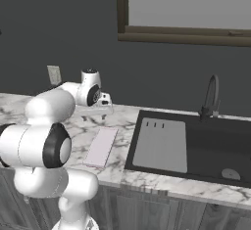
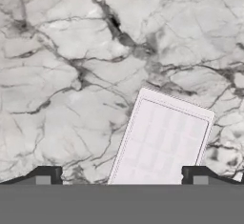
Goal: The ice cube tray has been filled with water. Take the tray and place it in the freezer to make ice. Close the freezer door after placing the tray.
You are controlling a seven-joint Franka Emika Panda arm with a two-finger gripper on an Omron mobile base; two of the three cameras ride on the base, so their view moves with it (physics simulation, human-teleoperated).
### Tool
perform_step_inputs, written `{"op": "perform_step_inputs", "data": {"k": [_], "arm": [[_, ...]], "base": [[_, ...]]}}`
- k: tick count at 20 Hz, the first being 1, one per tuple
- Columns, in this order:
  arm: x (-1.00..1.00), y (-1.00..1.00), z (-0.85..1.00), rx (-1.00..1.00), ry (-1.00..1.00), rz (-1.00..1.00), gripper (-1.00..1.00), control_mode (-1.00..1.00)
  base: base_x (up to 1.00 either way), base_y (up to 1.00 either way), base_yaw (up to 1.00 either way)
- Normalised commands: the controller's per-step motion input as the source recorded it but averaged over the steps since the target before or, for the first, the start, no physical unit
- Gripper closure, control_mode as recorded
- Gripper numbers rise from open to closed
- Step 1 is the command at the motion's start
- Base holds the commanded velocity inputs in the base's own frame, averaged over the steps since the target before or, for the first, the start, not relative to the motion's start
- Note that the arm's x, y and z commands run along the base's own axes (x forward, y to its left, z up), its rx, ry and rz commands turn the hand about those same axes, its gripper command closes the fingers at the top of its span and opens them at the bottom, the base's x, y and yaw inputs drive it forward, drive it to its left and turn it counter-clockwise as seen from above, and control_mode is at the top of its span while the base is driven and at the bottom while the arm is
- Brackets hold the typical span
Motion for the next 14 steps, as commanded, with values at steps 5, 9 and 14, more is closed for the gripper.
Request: {"op": "perform_step_inputs", "data": {"k": [5, 9, 14], "arm": [[0.48, 0.00, -0.52, -0.04, -0.02, 0.13, -1.00, -1.00], [0.22, 0.00, -0.56, -0.05, -0.10, 0.12, -1.00, -1.00], [0.23, 0.00, -0.52, -0.02, -0.09, 0.13, -1.00, -1.00]], "base": [[0.00, 0.00, 0.00], [0.00, 0.00, 0.00], [0.00, 0.00, 0.00]]}}
